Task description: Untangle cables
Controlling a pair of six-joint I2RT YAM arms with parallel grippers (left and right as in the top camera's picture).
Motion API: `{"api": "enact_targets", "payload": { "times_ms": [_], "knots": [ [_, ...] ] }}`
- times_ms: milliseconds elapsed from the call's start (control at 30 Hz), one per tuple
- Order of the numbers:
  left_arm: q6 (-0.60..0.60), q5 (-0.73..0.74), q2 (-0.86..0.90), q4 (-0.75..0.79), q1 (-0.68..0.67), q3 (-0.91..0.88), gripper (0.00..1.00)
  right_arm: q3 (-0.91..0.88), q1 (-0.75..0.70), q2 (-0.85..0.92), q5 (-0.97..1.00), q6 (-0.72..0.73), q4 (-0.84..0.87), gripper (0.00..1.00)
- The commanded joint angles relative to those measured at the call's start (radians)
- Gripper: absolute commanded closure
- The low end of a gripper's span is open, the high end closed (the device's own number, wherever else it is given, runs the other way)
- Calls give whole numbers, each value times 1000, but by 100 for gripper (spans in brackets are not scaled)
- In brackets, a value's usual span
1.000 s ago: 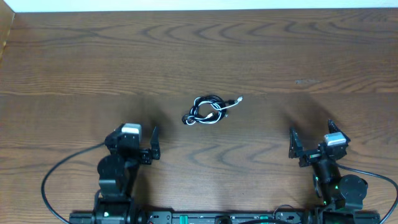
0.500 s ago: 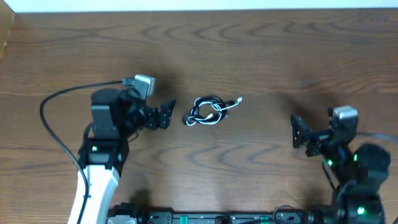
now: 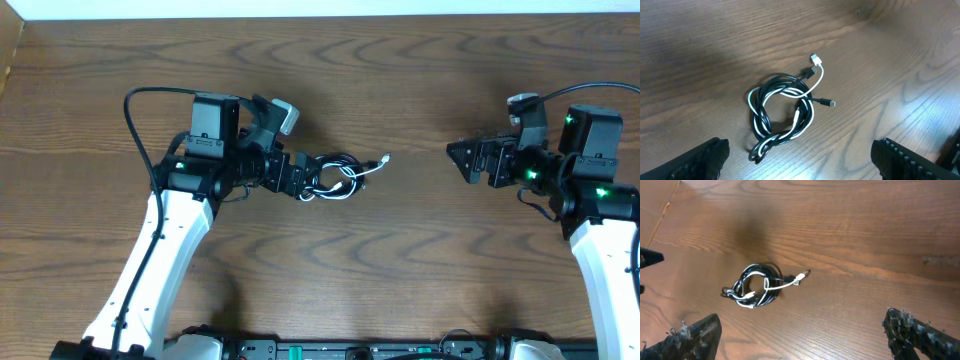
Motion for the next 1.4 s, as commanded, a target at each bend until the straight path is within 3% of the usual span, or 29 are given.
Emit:
{"api": "enact_targets", "payload": {
  "times_ms": [0,267,333,567,600,633,667,733,767,833,900,933,1033,1100,1133,1200,1267,1300,1367],
  "knots": [
    [80,9,87,-31,-6,22,5,17,-1,-2,-32,2,-4,1],
    [234,9,359,-48,-6,22,13,16,-1,-2,-16,3,-18,1],
    [271,9,399,-46,-6,22,19,16,-1,-2,-11,3,-19,1],
    [273,9,550,65,-6,21,24,16,-1,-2,51,3,-20,1],
    [273,9,560,73,-6,21,29,16,-1,-2,51,3,-20,1],
    [273,9,577,80,-6,21,43,16,-1,-2,51,3,-20,1],
    [273,9,583,81,-6,21,65,16,-1,-2,51,3,-19,1],
    [272,10,583,81,-6,21,92,16,-1,-2,51,3,-19,1],
    [272,10,582,84,-6,21,93,16,-1,-2,50,3,-19,1],
    [169,18,538,93,-5,41,93,16,2,-2,50,13,-10,1],
    [-70,22,438,135,-8,79,93,16,26,-2,50,101,37,2],
    [-170,42,386,177,-14,80,93,16,49,-2,50,151,71,8],
    [-306,140,268,286,-60,80,93,16,150,5,51,284,180,19],
    [-311,140,243,301,-86,80,93,16,203,15,51,349,243,19],
    [-380,140,235,323,-106,80,93,16,246,28,50,363,293,19],
    [-532,140,235,354,-111,80,93,16,303,62,51,358,338,19],
    [-696,145,235,364,-90,80,93,16,331,119,49,256,357,19],
    [-819,198,235,369,-58,80,93,16,334,159,14,180,371,19],
    [-898,308,236,384,-18,80,93,16,334,209,-113,51,404,18]
  ]
}}
